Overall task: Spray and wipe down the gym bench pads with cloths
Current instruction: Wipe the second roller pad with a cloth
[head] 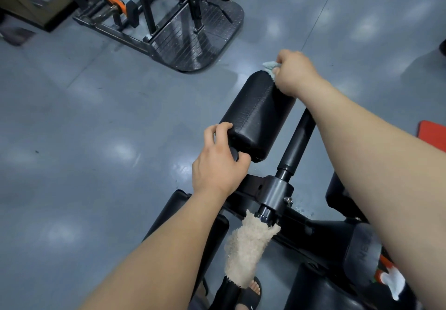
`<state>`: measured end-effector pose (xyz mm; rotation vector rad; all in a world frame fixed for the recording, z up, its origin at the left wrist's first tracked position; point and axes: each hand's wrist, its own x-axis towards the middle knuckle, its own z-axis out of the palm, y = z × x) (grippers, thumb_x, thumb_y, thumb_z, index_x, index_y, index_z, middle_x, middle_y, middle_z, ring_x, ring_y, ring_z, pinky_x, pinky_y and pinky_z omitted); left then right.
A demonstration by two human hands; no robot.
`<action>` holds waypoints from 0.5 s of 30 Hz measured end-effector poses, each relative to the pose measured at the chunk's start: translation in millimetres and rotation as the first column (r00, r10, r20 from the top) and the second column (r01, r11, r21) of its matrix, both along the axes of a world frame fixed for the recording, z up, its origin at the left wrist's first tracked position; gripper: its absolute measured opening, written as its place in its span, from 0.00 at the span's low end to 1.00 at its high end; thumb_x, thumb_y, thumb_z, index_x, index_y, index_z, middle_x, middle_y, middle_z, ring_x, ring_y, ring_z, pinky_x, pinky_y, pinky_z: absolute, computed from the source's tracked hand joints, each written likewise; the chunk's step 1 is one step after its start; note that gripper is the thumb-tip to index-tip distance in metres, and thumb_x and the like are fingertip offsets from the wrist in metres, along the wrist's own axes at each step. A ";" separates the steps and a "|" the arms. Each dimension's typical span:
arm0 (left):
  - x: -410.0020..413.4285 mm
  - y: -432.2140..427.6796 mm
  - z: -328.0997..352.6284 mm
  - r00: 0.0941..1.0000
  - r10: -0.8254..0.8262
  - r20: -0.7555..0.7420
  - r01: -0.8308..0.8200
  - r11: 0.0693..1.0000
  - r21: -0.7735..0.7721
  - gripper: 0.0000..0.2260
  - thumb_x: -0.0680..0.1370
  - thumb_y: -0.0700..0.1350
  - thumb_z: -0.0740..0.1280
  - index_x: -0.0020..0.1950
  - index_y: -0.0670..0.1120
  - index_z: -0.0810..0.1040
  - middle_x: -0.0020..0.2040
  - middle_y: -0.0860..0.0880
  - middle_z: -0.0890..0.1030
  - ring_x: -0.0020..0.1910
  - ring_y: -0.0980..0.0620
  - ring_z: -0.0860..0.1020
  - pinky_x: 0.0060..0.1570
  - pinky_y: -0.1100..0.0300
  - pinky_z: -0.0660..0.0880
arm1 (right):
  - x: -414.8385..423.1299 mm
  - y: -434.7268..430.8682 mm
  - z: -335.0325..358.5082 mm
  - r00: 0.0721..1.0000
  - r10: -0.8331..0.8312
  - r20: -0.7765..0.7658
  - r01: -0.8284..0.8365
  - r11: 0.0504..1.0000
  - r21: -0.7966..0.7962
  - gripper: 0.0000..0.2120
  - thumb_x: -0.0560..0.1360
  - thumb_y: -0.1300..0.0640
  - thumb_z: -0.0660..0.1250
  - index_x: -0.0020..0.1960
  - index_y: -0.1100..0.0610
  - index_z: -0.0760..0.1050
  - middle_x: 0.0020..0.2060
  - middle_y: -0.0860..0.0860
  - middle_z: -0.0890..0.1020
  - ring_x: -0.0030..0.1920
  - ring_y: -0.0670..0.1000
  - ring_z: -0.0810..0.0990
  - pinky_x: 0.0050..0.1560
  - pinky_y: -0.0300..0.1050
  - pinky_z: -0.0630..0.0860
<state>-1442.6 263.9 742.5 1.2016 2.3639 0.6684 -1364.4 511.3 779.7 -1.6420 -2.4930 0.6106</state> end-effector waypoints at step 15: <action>0.2 3.5 -2.4 0.999 0.039 -0.020 -0.040 0.998 -0.052 0.34 0.75 0.56 0.66 0.79 0.54 0.57 0.76 0.57 0.62 0.61 0.49 0.76 0.51 0.56 0.66 | 2.8 -18.2 6.7 0.998 0.056 0.001 -0.056 0.997 0.047 0.11 0.78 0.57 0.65 0.59 0.57 0.80 0.60 0.59 0.79 0.59 0.62 0.78 0.51 0.46 0.71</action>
